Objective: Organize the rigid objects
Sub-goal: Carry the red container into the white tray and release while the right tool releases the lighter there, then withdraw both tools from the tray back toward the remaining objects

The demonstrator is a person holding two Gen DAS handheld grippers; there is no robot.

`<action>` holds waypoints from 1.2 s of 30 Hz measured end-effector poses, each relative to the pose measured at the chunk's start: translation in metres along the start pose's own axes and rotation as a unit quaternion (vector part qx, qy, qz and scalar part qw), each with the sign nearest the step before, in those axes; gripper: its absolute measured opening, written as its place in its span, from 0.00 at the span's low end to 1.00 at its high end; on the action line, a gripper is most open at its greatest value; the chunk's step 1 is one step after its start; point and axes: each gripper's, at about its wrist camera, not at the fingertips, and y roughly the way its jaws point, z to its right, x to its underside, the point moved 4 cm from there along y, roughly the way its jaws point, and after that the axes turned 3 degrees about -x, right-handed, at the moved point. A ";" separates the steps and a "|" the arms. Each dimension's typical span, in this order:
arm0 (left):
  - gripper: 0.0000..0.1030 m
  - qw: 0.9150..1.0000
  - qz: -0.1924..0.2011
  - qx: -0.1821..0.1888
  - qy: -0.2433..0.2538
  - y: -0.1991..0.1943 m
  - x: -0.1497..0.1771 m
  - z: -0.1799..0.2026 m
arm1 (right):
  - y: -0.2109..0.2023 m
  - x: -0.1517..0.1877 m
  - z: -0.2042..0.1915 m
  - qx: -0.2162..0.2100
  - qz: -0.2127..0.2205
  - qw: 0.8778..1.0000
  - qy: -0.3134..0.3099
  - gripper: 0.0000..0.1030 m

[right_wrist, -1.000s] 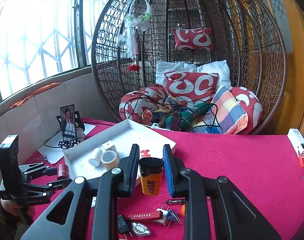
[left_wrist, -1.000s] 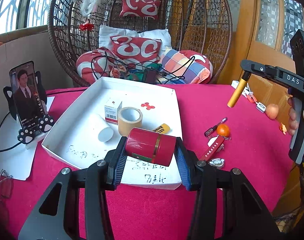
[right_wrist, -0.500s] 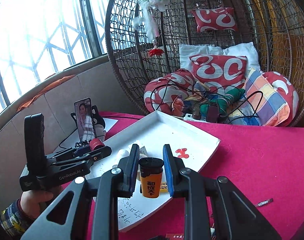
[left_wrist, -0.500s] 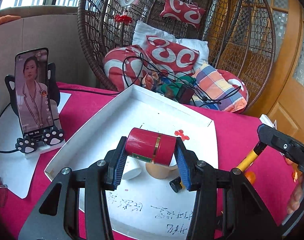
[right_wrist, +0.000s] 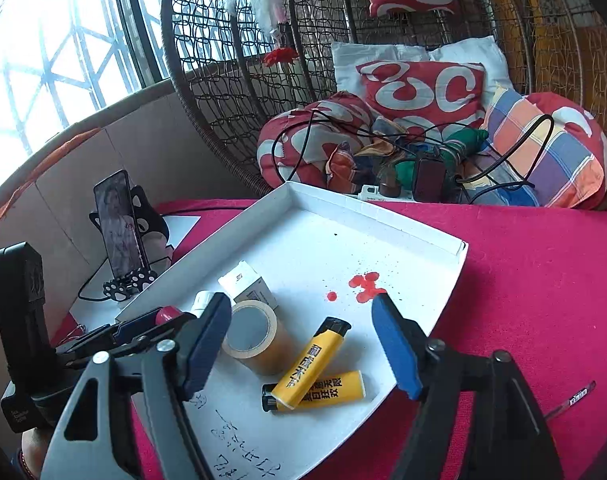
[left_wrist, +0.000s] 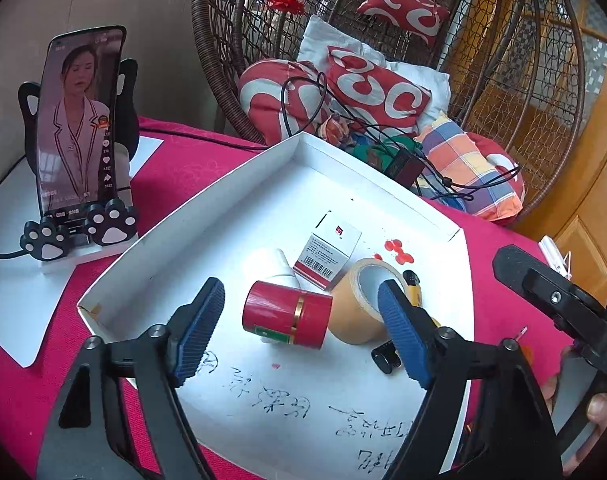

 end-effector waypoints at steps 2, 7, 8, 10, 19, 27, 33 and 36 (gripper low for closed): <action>1.00 1.000 0.010 -0.011 0.003 -0.003 0.001 0.001 | -0.013 0.001 0.000 0.006 0.022 1.000 0.003 1.00; 1.00 0.999 0.022 -0.026 -0.005 -0.015 0.009 0.005 | -0.049 0.005 -0.003 -0.004 0.070 0.998 0.002 1.00; 1.00 0.999 0.026 -0.022 -0.006 -0.020 0.011 0.007 | -0.058 0.005 -0.004 -0.005 0.083 0.997 0.001 1.00; 1.00 0.999 0.040 -0.018 -0.004 -0.032 0.013 0.012 | -0.078 0.003 -0.005 -0.003 0.114 0.994 -0.004 1.00; 1.00 0.993 0.108 0.003 0.056 -0.081 0.014 0.052 | -0.208 -0.013 0.002 0.047 0.304 0.951 0.014 1.00; 1.00 0.988 0.090 0.056 0.115 -0.087 0.038 0.090 | -0.227 0.011 0.029 0.080 0.311 0.947 0.017 1.00; 1.00 0.985 0.071 0.092 0.129 -0.089 0.055 0.089 | -0.234 0.024 0.057 0.108 0.294 0.949 0.040 1.00; 1.00 0.982 0.060 0.110 0.141 -0.091 0.066 0.089 | -0.238 0.030 0.073 0.116 0.292 0.947 0.067 1.00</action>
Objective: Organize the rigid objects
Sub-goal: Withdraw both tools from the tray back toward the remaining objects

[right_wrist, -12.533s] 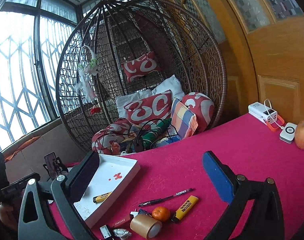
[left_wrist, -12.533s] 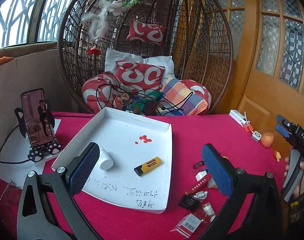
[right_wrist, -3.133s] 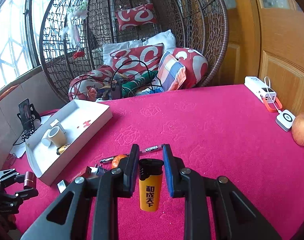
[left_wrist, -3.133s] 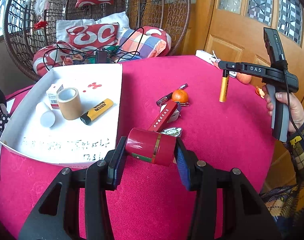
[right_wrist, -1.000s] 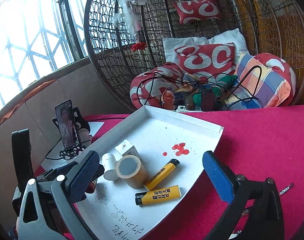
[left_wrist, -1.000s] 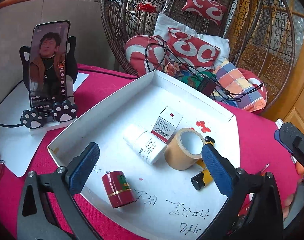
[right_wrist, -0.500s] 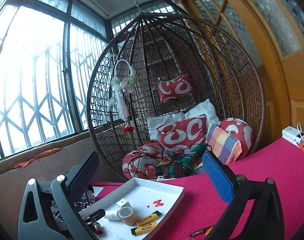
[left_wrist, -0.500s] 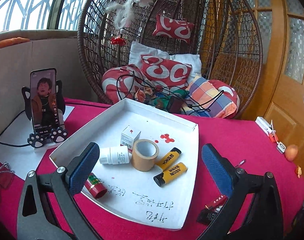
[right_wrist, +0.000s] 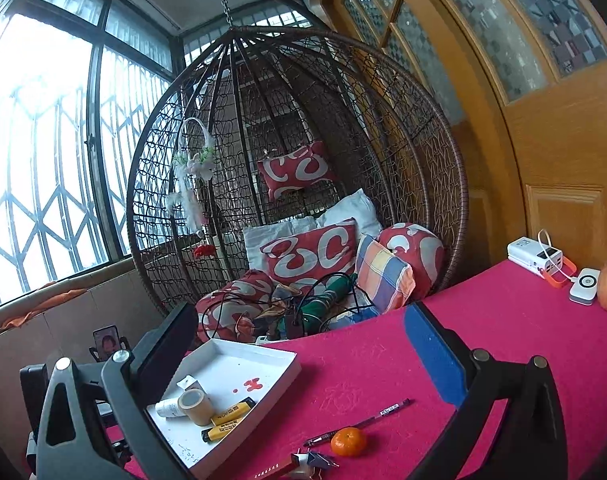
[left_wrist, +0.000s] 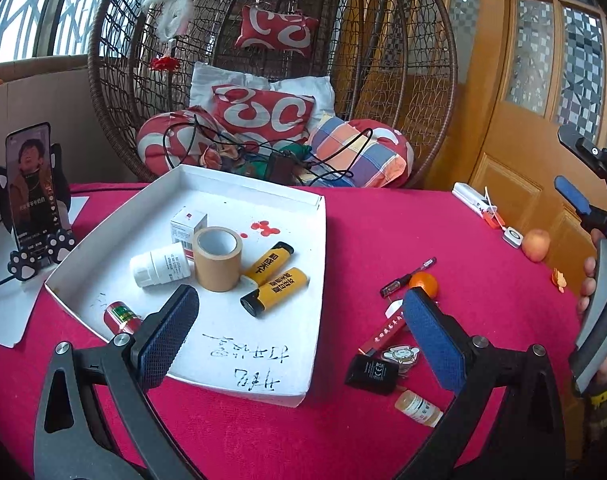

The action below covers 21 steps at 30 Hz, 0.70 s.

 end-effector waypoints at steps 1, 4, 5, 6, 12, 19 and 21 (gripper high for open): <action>1.00 1.000 -0.007 0.014 0.007 -0.001 0.005 0.003 | -0.001 0.001 0.006 0.005 -0.002 1.000 0.008 1.00; 1.00 0.996 -0.039 0.053 0.053 0.002 0.021 0.024 | -0.002 0.006 0.019 0.016 -0.009 1.000 0.025 1.00; 1.00 0.993 -0.053 0.068 0.075 0.003 0.028 0.034 | -0.002 0.007 0.021 0.017 -0.013 0.999 0.027 1.00; 1.00 0.990 -0.066 0.082 0.094 0.004 0.036 0.044 | -0.002 0.009 0.024 0.019 -0.017 0.999 0.027 1.00; 0.99 0.968 -0.131 0.135 0.166 0.019 0.075 0.086 | 0.001 0.022 0.038 0.029 -0.049 0.998 0.038 1.00; 0.92 0.945 -0.189 0.147 0.221 0.045 0.100 0.116 | 0.004 0.030 0.058 0.039 -0.073 0.995 0.061 1.00; 0.92 0.939 -0.199 0.148 0.238 0.052 0.104 0.125 | 0.009 0.035 0.060 0.038 -0.088 0.994 0.056 1.00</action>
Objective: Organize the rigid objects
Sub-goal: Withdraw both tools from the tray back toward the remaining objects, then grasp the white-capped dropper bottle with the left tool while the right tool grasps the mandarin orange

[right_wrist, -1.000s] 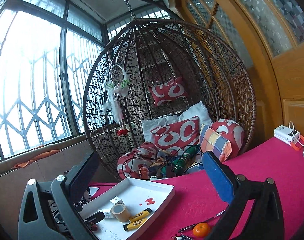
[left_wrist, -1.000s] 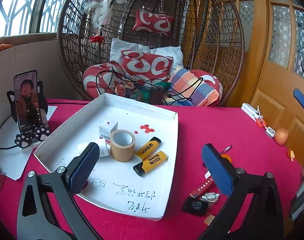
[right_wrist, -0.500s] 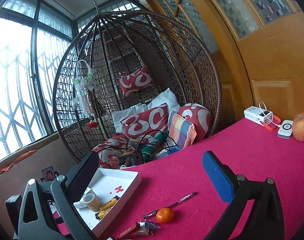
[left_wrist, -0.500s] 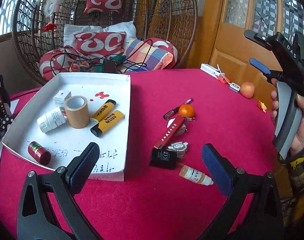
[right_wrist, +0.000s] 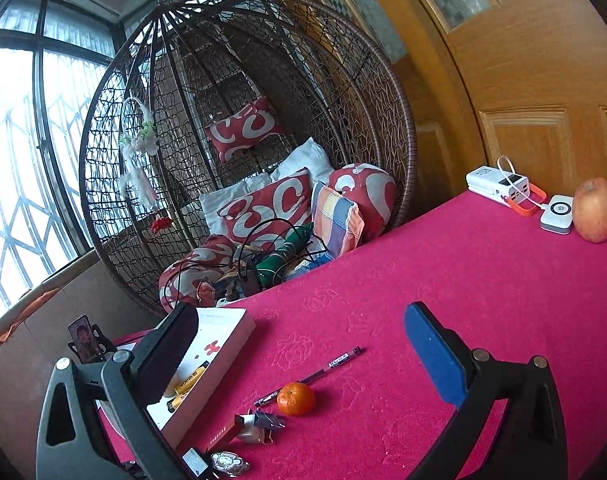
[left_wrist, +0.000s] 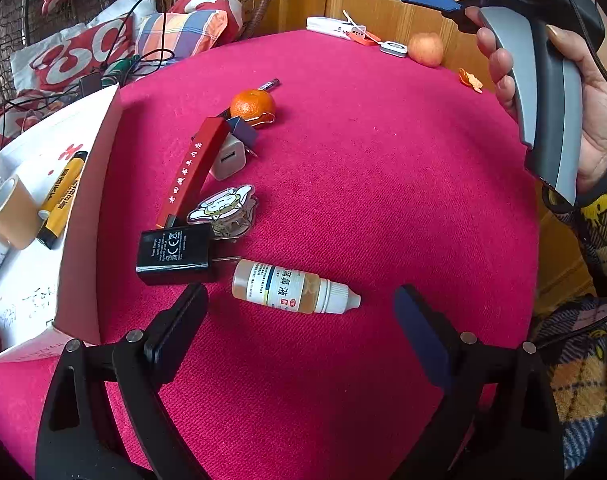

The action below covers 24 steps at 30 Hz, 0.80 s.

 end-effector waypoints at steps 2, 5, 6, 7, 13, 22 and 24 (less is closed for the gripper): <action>0.92 1.000 -0.005 -0.003 0.014 0.008 -0.005 0.007 | 0.011 0.007 0.002 -0.006 -0.029 1.000 -0.010 1.00; 0.87 1.000 -0.002 -0.011 0.030 0.013 -0.008 0.013 | 0.036 0.025 0.004 0.008 -0.087 0.996 -0.030 1.00; 0.72 1.000 0.004 -0.008 0.029 0.010 -0.008 0.013 | 0.045 0.032 0.004 0.008 -0.108 0.993 -0.040 1.00; 0.62 1.000 0.006 -0.004 0.025 0.007 -0.008 0.011 | 0.053 0.037 0.003 0.007 -0.126 0.991 -0.048 1.00; 0.61 1.000 0.015 -0.010 -0.006 -0.004 0.003 0.003 | 0.099 0.062 -0.006 0.000 -0.217 0.974 -0.059 0.81; 0.61 1.000 0.017 -0.012 -0.021 -0.005 0.004 -0.001 | 0.133 0.100 -0.024 0.029 -0.275 0.952 -0.133 0.58; 0.62 0.999 0.018 -0.008 -0.027 -0.005 0.003 -0.003 | 0.130 0.099 -0.024 0.040 -0.272 0.949 -0.156 0.40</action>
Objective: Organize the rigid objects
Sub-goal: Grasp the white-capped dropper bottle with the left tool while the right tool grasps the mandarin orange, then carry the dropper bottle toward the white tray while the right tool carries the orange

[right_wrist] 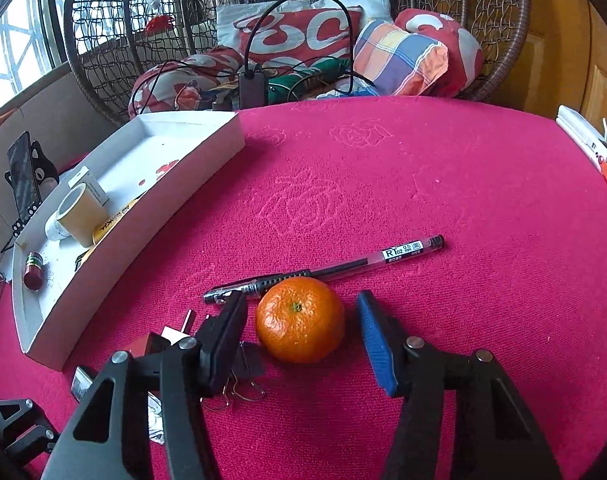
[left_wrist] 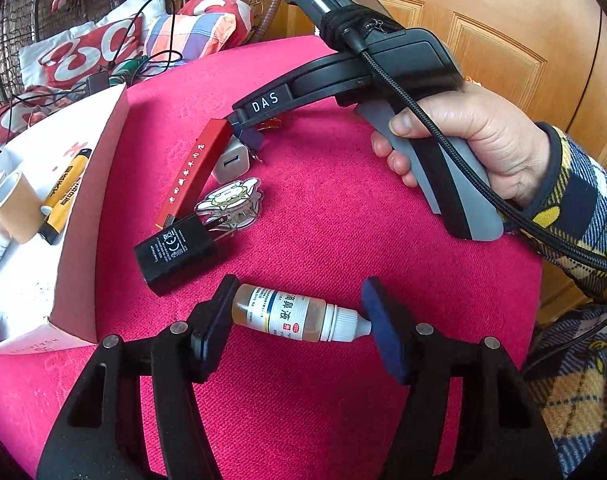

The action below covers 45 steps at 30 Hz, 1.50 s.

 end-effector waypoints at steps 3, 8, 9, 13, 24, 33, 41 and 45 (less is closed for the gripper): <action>0.61 1.000 0.011 0.000 -0.014 -0.003 -0.002 -0.005 | -0.008 0.001 0.008 -0.013 0.005 1.000 0.022 0.39; 0.61 0.997 0.059 0.017 -0.040 -0.028 -0.009 -0.007 | -0.045 -0.003 0.018 -0.034 0.059 0.996 0.056 0.39; 0.61 0.997 0.066 0.006 -0.037 -0.032 -0.011 -0.007 | -0.053 -0.005 0.018 -0.038 0.072 0.995 0.060 0.39; 0.61 0.995 0.086 0.000 -0.049 -0.046 -0.016 -0.010 | -0.088 -0.013 0.013 -0.054 0.119 0.990 0.061 0.39; 0.61 0.992 0.112 -0.014 -0.062 -0.068 -0.016 -0.013 | -0.116 -0.021 -0.021 -0.100 0.155 0.982 0.030 0.39; 0.61 0.988 0.127 -0.022 -0.082 -0.077 -0.016 -0.021 | -0.118 -0.018 -0.030 -0.109 0.151 0.982 0.020 0.40; 0.61 0.985 0.139 -0.026 -0.103 -0.083 -0.015 -0.032 | -0.118 -0.018 -0.035 -0.115 0.150 0.982 0.016 0.40; 0.62 0.983 0.143 -0.028 -0.108 -0.084 -0.015 -0.035 | -0.116 -0.018 -0.037 -0.118 0.145 0.982 0.013 0.40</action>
